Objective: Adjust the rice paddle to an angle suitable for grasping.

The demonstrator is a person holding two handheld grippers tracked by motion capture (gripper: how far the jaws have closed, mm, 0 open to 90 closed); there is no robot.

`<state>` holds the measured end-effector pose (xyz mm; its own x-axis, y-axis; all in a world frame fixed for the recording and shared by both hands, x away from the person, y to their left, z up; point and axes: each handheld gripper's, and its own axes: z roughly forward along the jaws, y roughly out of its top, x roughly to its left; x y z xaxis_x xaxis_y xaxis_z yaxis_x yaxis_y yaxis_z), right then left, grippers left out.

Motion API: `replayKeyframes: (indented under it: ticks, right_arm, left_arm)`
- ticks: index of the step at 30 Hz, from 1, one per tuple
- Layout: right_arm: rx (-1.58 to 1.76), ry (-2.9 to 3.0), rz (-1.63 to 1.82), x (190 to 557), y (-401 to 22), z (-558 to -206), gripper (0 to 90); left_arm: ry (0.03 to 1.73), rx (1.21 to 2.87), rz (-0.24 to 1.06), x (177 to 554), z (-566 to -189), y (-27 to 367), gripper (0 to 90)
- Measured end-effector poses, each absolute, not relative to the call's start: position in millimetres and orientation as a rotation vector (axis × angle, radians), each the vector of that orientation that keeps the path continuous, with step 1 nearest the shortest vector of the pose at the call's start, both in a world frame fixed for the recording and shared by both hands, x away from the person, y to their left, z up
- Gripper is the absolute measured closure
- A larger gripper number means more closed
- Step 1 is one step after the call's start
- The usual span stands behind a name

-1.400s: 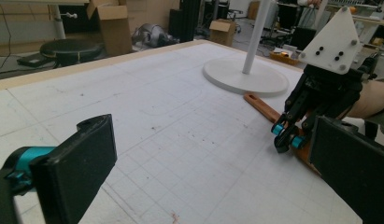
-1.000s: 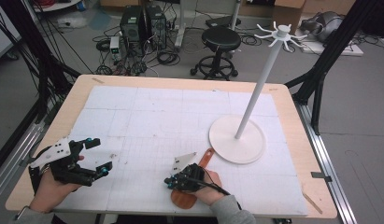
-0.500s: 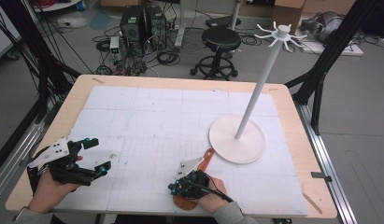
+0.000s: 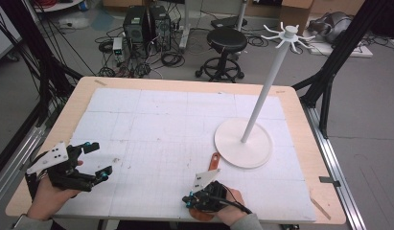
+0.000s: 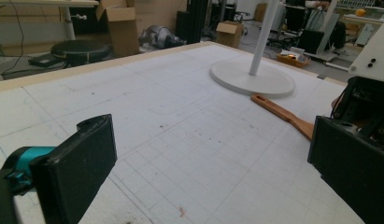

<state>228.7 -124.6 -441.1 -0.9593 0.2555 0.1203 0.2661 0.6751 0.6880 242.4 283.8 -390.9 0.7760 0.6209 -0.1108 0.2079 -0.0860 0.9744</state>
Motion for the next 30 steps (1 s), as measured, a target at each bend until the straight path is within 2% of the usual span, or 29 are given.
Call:
replayKeyframes:
  ticks: [8,15,22,30]
  right_arm:
    - [-0.458,-2.847,-1.193,220,-142,-442,90.0]
    - [-0.516,-2.794,-1.264,230,-148,-439,90.0]
    - [-0.705,-2.850,-1.353,243,-181,-427,90.0]
    - [-0.858,-2.895,-1.376,256,-212,-433,90.0]
  left_arm:
    - [0.657,1.668,0.383,243,-392,280,1.7]
    - [0.639,1.669,0.384,242,-390,277,1.7]
    - [0.644,1.668,0.382,242,-390,278,1.7]
    - [0.647,1.670,0.382,243,-392,278,1.7]
